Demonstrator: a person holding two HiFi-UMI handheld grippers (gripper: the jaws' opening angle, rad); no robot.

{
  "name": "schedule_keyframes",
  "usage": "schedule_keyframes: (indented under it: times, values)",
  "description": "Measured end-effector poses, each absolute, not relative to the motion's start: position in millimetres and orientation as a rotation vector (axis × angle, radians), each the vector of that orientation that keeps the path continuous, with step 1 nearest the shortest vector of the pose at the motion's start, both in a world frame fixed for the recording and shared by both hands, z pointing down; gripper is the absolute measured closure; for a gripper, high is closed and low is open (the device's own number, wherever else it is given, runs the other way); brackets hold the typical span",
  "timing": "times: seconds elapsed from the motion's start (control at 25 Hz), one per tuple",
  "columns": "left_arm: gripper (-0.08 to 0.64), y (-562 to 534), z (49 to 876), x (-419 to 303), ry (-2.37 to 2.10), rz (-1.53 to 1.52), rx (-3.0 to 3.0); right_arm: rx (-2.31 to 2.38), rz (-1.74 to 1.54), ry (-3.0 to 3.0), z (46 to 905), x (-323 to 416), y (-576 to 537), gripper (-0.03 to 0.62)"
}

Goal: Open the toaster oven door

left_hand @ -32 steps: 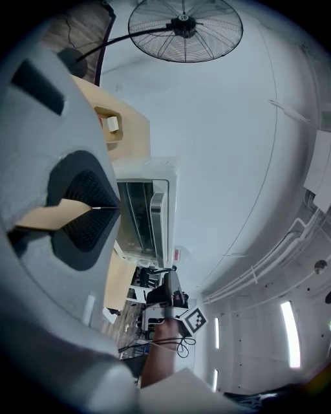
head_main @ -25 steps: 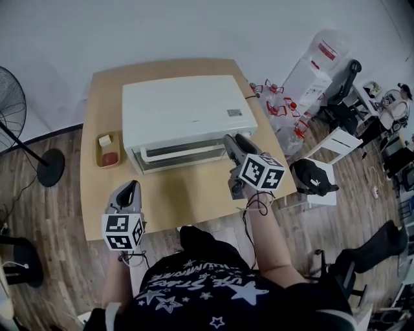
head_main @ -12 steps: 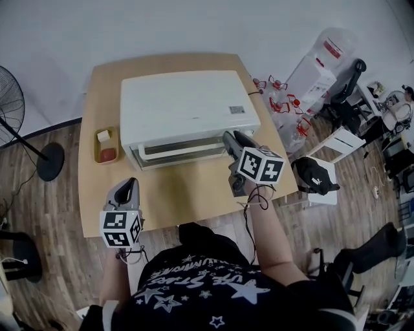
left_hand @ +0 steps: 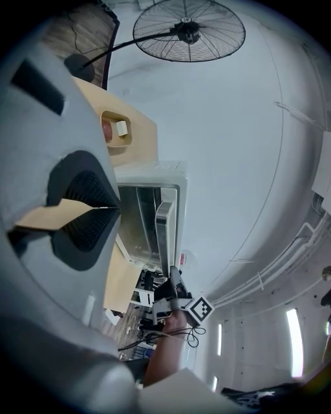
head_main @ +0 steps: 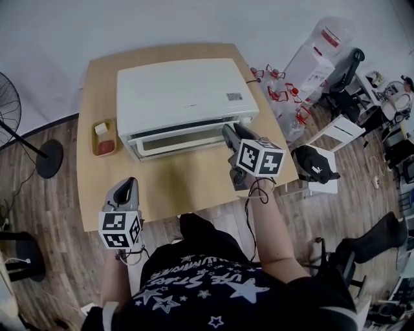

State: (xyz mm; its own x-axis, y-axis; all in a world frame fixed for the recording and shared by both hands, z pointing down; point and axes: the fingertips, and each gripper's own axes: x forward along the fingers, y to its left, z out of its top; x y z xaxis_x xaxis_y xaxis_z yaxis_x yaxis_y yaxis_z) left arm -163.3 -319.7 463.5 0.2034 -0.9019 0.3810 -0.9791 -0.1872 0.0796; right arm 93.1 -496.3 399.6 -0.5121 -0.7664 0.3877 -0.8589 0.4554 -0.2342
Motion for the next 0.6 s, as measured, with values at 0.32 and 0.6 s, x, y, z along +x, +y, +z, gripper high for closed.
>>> schedule_keyframes:
  times: [0.32,0.6]
  values:
    - [0.537,-296.3,477.1,-157.8,-1.727,0.37,2.188,1.476,0.463,-2.411,412.9,110.2,-456.5,0.477]
    - [0.537,-273.9,486.6,-154.2,-1.68,0.381,2.212,1.547,0.501,-2.378,435.9,126.5,-423.8,0.503]
